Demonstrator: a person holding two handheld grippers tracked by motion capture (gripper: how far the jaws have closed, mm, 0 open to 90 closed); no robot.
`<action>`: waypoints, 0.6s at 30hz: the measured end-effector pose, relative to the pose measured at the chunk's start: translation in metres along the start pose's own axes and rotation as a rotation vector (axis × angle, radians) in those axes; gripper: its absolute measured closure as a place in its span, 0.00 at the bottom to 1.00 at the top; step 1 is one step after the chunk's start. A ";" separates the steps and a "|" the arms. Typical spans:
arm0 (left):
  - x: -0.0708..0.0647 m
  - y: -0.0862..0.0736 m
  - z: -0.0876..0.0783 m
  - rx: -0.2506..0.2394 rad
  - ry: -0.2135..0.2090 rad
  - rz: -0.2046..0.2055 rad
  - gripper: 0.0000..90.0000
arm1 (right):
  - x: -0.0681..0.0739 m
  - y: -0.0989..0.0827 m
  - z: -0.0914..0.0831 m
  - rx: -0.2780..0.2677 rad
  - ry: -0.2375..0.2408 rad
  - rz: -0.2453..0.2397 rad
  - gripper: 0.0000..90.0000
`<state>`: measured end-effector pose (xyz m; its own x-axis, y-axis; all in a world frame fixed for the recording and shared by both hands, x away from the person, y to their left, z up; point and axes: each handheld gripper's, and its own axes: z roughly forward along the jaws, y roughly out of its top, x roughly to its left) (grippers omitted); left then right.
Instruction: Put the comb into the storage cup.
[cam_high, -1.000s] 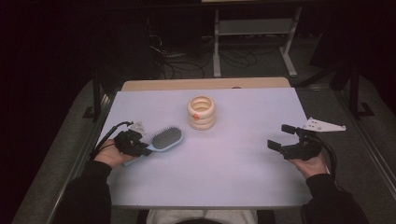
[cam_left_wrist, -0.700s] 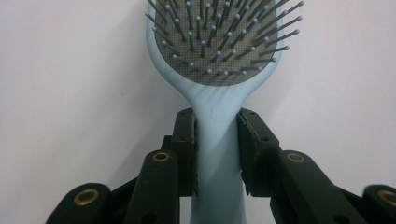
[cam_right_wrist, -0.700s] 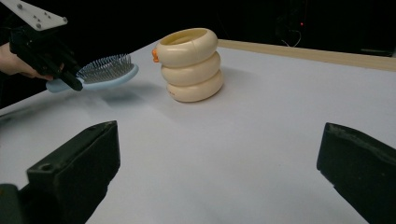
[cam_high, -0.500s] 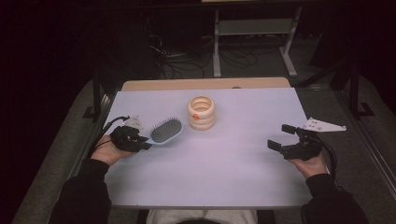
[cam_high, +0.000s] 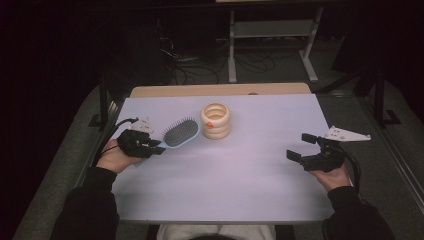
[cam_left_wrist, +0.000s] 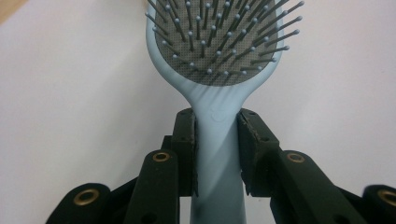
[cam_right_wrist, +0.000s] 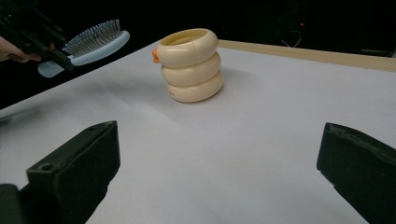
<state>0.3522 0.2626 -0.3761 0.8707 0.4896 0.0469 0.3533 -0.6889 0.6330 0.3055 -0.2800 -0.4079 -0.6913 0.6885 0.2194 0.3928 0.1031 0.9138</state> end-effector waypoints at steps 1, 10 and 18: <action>-0.001 0.002 -0.001 -0.005 0.004 0.007 0.78 | 0.000 0.000 0.000 0.000 0.000 0.000 0.00; -0.003 0.018 -0.005 -0.053 0.011 0.022 0.78 | 0.000 0.000 0.001 -0.001 0.004 0.001 0.00; -0.007 0.033 -0.007 -0.083 0.011 0.045 0.78 | 0.002 0.004 -0.003 -0.030 0.010 -0.004 0.00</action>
<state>0.3553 0.2405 -0.3501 0.8810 0.4654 0.0851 0.2840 -0.6642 0.6916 0.3038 -0.2802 -0.4031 -0.6985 0.6812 0.2192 0.3720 0.0840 0.9244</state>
